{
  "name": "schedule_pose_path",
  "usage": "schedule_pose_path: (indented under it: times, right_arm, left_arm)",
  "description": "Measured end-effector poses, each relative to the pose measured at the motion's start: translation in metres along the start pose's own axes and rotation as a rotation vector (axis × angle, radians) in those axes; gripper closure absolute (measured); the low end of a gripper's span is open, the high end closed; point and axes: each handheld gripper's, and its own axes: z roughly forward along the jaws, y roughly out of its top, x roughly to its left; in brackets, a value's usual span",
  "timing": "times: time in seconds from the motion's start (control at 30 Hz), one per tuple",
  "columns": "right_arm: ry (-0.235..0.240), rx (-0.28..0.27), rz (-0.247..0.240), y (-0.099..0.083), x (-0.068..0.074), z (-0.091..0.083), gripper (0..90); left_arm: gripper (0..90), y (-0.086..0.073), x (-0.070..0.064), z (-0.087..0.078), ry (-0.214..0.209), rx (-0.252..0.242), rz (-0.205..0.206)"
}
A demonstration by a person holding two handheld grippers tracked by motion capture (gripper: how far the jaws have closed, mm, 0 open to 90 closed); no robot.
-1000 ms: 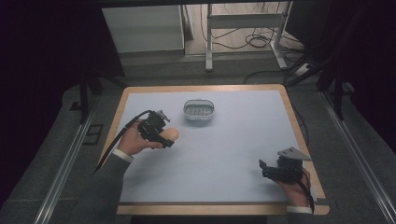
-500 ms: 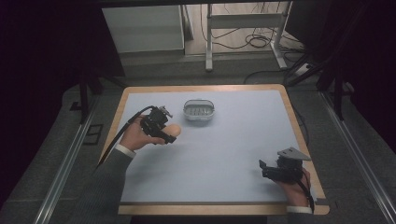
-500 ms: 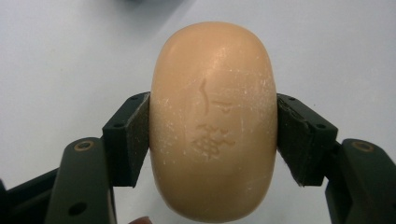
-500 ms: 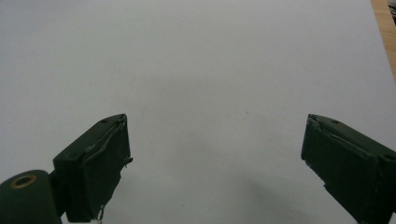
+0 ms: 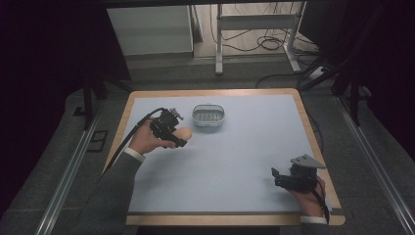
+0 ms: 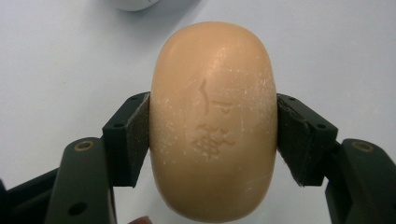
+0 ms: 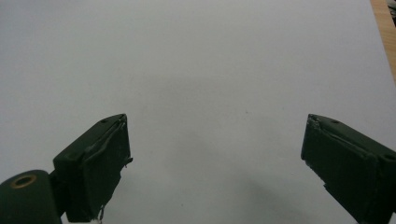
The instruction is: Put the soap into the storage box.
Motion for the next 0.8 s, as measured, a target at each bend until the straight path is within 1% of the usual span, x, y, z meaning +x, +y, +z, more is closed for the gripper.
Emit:
schedule_pose_path:
  times: [0.23, 0.3, 0.53, 0.63, 0.8]
  right_arm:
    - [0.001, 0.002, -0.002, 0.0, 0.0, 0.0, 7.9]
    - [0.001, 0.003, -0.001, 0.0, 0.0, 0.0, 7.9]
    - [0.004, 0.007, -0.001, -0.001, 0.0, 0.001, 7.8]
    - [0.004, 0.007, 0.001, -0.001, 0.0, 0.002, 7.9]
    - [0.003, 0.006, -0.001, -0.001, -0.001, 0.001, 7.9]
  left_arm:
    - [32.9, 0.005, 0.005, 0.003, 0.015, 0.015, -0.001]
    - [32.8, 0.006, 0.007, 0.003, 0.008, 0.008, -0.012]
    - [32.9, 0.013, 0.008, 0.004, 0.011, 0.015, -0.003]
    - [32.9, 0.016, 0.01, 0.004, 0.003, 0.011, -0.013]
    - [32.8, 0.021, 0.011, 0.006, 0.006, 0.015, -0.008]
